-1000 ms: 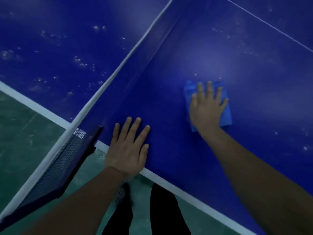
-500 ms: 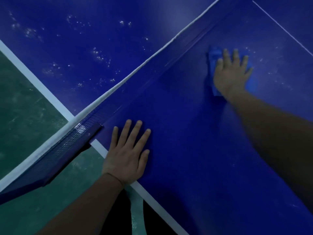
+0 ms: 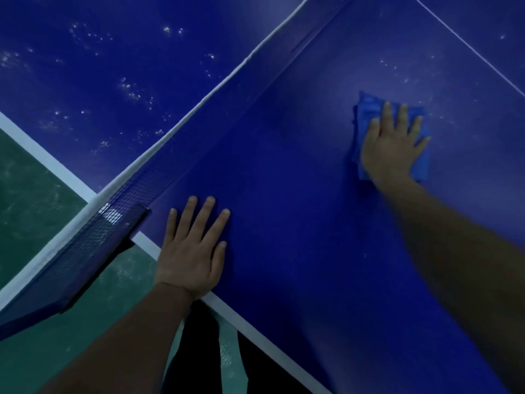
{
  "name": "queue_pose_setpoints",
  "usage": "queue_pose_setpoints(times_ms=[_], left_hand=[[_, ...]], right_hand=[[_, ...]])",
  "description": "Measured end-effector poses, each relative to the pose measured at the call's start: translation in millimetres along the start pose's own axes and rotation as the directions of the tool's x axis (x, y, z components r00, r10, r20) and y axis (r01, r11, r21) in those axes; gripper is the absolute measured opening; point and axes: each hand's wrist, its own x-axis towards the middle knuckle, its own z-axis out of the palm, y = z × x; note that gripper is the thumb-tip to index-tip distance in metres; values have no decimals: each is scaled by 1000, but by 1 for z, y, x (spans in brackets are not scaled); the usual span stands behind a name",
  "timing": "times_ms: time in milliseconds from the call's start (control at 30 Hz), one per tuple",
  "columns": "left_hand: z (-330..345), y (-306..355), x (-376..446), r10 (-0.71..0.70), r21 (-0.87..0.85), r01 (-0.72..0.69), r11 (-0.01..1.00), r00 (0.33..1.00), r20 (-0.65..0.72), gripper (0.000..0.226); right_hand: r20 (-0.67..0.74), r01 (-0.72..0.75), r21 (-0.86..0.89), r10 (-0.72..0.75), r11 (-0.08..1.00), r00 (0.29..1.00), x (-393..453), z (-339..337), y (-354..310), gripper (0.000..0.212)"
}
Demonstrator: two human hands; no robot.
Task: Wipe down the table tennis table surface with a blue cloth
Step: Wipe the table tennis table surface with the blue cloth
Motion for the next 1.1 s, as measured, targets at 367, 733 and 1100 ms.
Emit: queue_pose_setpoints(times_ms=[367,733,1100], left_hand=[[-9,15,9,-125,-115,120,986,992,-32,57],[-28,62,171,84,-177,-108,978,987,-136,58],[-19,64,211,146,-45,-144,989,989,29,67]], right_hand=[[47,686,-162,-688,710,724,-50,22,5,53],[54,707,-96,-706,700,706,-52,27,-7,53],[-35,427,-105,-432,898,901,-56,19,48,55]])
